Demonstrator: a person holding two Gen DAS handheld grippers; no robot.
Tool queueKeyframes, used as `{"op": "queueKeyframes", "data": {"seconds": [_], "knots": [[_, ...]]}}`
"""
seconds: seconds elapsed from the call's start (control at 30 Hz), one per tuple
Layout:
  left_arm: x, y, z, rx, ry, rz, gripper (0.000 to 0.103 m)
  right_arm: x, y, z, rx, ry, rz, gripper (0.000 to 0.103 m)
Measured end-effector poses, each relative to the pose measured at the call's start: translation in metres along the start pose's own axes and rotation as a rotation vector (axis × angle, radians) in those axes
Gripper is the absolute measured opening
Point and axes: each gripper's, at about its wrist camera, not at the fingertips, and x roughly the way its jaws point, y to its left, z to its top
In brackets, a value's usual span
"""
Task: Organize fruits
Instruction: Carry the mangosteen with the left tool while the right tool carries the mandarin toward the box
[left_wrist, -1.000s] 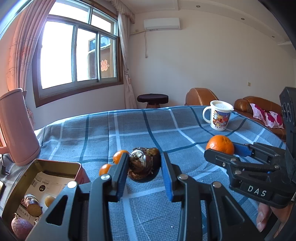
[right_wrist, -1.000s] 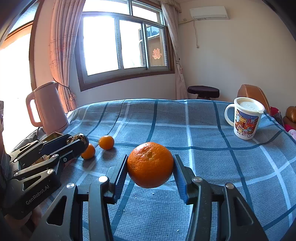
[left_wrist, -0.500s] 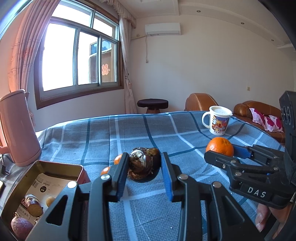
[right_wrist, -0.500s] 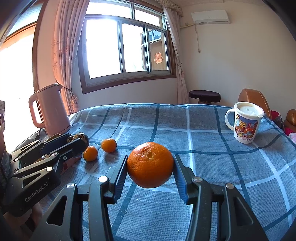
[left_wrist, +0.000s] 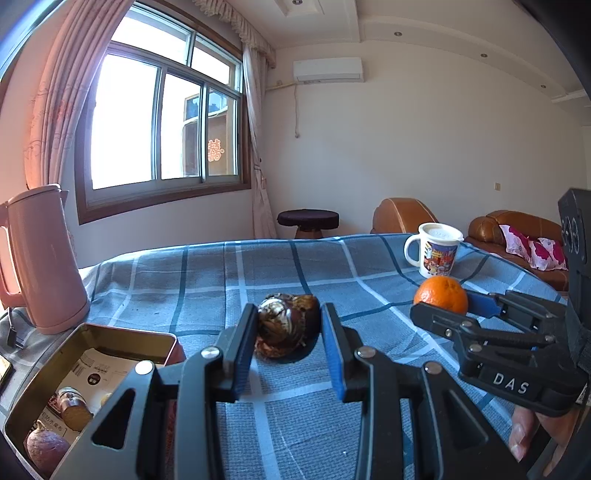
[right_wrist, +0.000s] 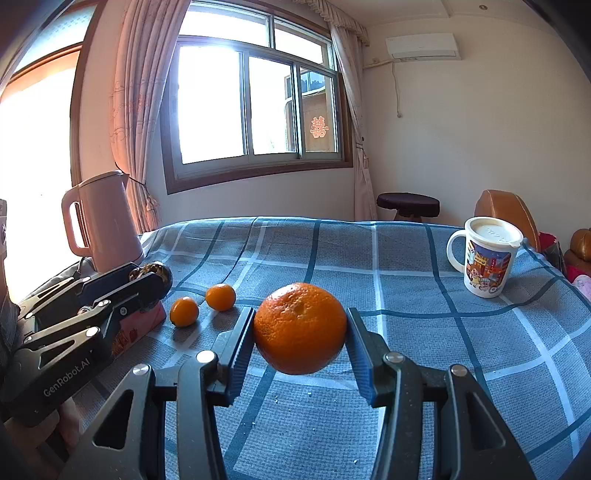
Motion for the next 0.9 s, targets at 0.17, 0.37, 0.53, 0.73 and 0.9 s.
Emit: {"op": "queueKeyframes", "data": {"seconds": [0.17,0.37,0.53,0.73,0.9], "knots": [[-0.001,0.001,0.0,-0.001,-0.002,0.001,0.036,-0.002,0.002,0.0,-0.011,-0.01,-0.005,0.05],[-0.003,0.008,-0.001,-0.01,0.004,0.008,0.036,-0.002,0.006,0.0,-0.013,-0.004,0.005,0.05],[-0.007,0.016,-0.003,-0.022,0.008,0.013,0.036,-0.001,0.011,-0.001,-0.02,-0.001,0.017,0.05],[-0.015,0.03,-0.005,-0.044,0.011,0.025,0.036,0.005,0.024,0.0,-0.032,0.013,0.046,0.05],[-0.022,0.043,-0.004,-0.057,0.012,0.037,0.036,0.011,0.039,0.0,-0.051,0.024,0.074,0.05]]}}
